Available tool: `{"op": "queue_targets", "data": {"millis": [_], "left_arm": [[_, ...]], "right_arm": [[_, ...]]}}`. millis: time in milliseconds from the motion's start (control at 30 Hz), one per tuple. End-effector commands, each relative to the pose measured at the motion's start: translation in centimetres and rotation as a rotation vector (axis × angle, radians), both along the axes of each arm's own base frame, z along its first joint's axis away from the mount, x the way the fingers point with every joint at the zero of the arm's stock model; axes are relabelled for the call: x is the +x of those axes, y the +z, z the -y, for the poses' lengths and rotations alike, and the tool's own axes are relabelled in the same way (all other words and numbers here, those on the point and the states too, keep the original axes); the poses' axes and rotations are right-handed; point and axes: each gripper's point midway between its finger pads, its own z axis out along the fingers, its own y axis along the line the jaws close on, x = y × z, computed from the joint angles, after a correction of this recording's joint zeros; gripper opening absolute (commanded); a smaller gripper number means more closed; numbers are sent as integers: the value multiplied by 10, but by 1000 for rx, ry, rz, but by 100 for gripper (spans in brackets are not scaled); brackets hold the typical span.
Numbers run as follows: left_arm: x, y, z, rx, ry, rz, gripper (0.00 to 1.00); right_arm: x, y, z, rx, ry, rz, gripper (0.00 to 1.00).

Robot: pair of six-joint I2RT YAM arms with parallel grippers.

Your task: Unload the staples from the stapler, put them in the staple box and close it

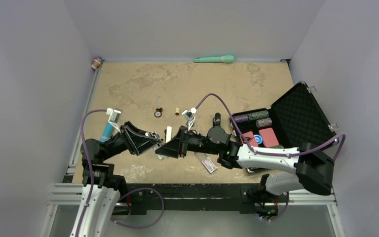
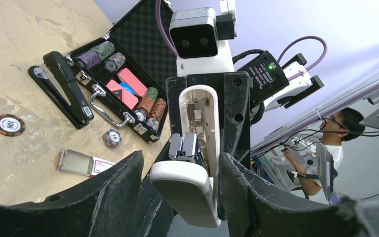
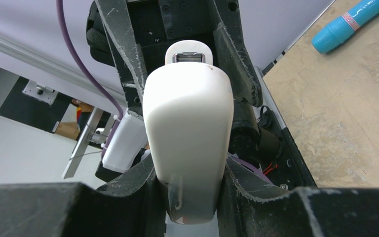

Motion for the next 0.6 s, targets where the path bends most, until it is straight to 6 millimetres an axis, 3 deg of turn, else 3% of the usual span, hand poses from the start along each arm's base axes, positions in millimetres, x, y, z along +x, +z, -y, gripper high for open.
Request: {"op": "queue_targets", "data": {"millis": [0, 133, 200, 333, 400, 433, 500, 567], "left_arm": [[1, 9, -2, -4, 27, 40, 60], [3, 8, -2, -8, 35, 29, 47], [3, 8, -3, -10, 36, 22, 36], [5, 7, -2, -9, 38, -2, 1], [6, 5, -3, 0, 46, -23, 0], [7, 3, -3, 6, 50, -27, 0], [7, 3, -4, 13, 58, -30, 0], [8, 0, -5, 24, 68, -43, 0]], "right_arm": [[-2, 45, -3, 123, 11, 55, 0], [0, 43, -4, 117, 8, 57, 0], [1, 43, -4, 117, 3, 55, 0], [4, 39, -5, 104, -17, 39, 0], [6, 34, -6, 88, -23, 28, 3], [6, 32, -6, 84, -24, 25, 12], [6, 28, -7, 73, -22, 19, 47], [8, 22, -8, 59, -26, 11, 72]]}}
